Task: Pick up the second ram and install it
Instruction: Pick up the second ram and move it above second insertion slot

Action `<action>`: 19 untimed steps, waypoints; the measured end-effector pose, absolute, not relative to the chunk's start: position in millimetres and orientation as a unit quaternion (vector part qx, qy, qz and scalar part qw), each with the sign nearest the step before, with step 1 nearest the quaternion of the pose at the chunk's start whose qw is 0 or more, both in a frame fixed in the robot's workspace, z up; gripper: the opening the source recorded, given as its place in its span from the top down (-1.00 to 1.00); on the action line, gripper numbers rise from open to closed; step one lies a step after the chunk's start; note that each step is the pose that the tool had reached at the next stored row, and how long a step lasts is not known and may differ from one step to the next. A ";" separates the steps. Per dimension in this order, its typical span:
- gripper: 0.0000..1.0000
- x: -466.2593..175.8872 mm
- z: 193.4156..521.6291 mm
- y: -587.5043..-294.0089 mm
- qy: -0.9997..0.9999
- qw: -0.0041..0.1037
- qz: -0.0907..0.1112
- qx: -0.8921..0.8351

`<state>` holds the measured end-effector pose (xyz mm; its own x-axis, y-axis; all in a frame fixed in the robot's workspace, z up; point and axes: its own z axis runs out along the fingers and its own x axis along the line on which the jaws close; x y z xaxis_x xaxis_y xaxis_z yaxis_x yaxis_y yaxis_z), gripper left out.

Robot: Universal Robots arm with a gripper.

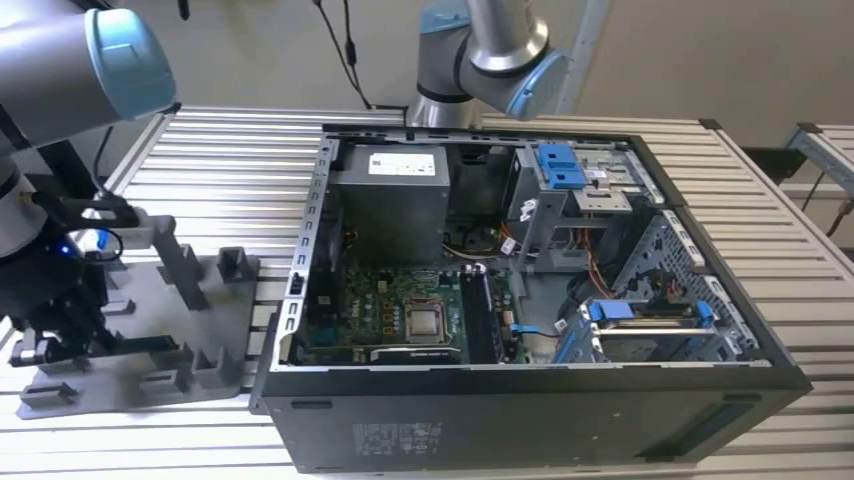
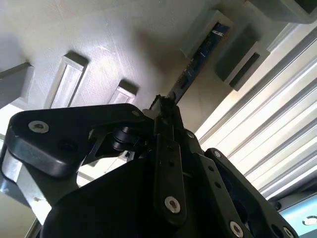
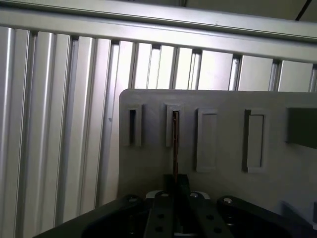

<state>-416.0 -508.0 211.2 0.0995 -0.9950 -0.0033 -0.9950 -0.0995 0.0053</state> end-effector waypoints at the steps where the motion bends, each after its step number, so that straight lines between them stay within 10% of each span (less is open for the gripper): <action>1: 0.72 -416.0 213.0 -508.0 -0.671 0.001 -0.003 0.741; 19: 0.72 -415.9 243.3 -508.0 -0.672 0.001 -0.003 0.741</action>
<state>-415.9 -508.0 243.3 0.0972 -0.9953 -0.0040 -0.9952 -0.0972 0.0052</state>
